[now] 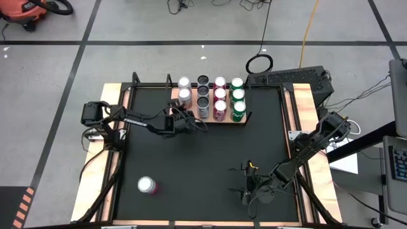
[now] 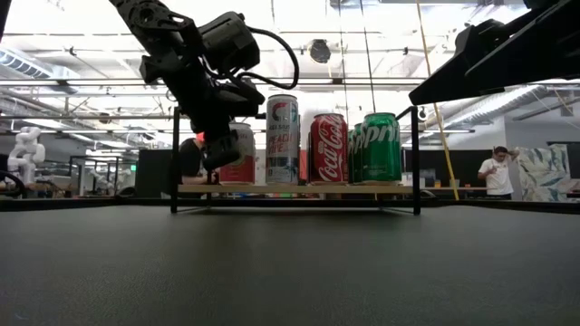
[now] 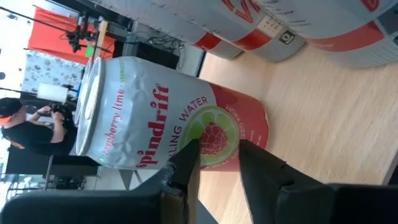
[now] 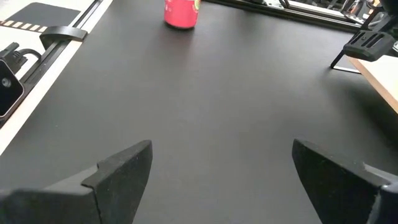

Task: Place canned beverage on shelf
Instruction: Put the pink soda can on the shelf

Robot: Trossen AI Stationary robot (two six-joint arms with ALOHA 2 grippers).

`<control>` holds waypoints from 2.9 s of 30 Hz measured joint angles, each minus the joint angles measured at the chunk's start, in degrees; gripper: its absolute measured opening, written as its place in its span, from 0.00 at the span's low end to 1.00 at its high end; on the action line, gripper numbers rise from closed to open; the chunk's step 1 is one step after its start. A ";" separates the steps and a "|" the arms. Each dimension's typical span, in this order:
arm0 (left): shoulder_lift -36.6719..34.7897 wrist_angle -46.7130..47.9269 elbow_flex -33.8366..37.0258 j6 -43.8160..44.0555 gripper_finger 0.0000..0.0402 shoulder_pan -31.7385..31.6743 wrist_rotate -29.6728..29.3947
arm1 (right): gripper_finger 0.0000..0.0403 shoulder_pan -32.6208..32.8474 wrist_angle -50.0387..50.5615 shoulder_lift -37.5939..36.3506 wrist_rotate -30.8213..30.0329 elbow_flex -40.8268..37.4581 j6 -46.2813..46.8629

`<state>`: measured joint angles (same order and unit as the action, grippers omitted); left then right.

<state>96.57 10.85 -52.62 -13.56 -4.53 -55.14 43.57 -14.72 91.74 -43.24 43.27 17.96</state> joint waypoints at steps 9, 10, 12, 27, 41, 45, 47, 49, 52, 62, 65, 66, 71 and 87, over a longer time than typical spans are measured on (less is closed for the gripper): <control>0.00 -1.89 0.00 -0.26 0.25 2.18 1.99 | 0.91 0.00 0.46 0.00 0.01 0.00 0.87; 0.00 -2.48 0.00 -0.60 0.25 1.91 2.49 | 0.91 0.00 0.46 0.00 0.00 0.00 0.87; 0.00 -3.14 0.00 -0.81 0.25 1.40 2.71 | 0.91 0.00 0.46 0.00 0.00 0.00 0.87; 0.00 -4.50 0.00 -3.52 0.25 -0.56 4.64 | 0.91 0.04 0.44 0.00 0.02 0.00 1.53; 0.00 -4.57 0.00 -3.45 0.25 -1.85 5.01 | 0.91 0.04 0.44 0.00 0.02 0.00 1.51; 0.00 -5.14 -0.01 -3.44 0.25 -1.87 4.99 | 0.91 0.04 0.44 0.00 0.02 0.02 1.38; 0.00 -5.70 0.00 -3.43 0.25 -1.87 4.99 | 0.91 0.04 0.44 0.00 0.02 0.02 1.31; 0.00 -6.08 0.00 -3.43 0.25 -1.90 4.99 | 0.91 0.04 0.44 0.00 0.02 0.02 1.33; 0.00 -6.10 -0.02 -3.41 0.25 -2.20 4.99 | 0.91 0.04 0.44 0.00 0.02 0.02 1.33; -0.02 -6.07 0.00 -3.32 0.25 -2.63 5.08 | 0.91 0.04 0.44 0.00 0.04 0.02 1.49; -0.02 -6.01 0.00 -3.32 0.25 -2.05 5.06 | 0.91 0.04 0.44 0.00 0.04 0.02 1.49; -0.02 -5.99 0.00 -3.31 0.25 -1.58 5.01 | 0.91 0.04 0.44 0.00 0.04 0.02 1.49; -0.28 -4.23 -1.49 -0.73 0.25 3.52 -0.77 | 0.91 0.04 0.45 0.00 0.04 0.02 1.49; -14.22 6.06 -10.71 15.91 0.25 24.02 2.49 | 0.91 0.03 0.44 0.00 1.51 0.07 3.24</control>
<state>82.36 16.91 -63.33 2.35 19.49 -52.65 43.60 -14.28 91.74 -41.74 43.33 21.19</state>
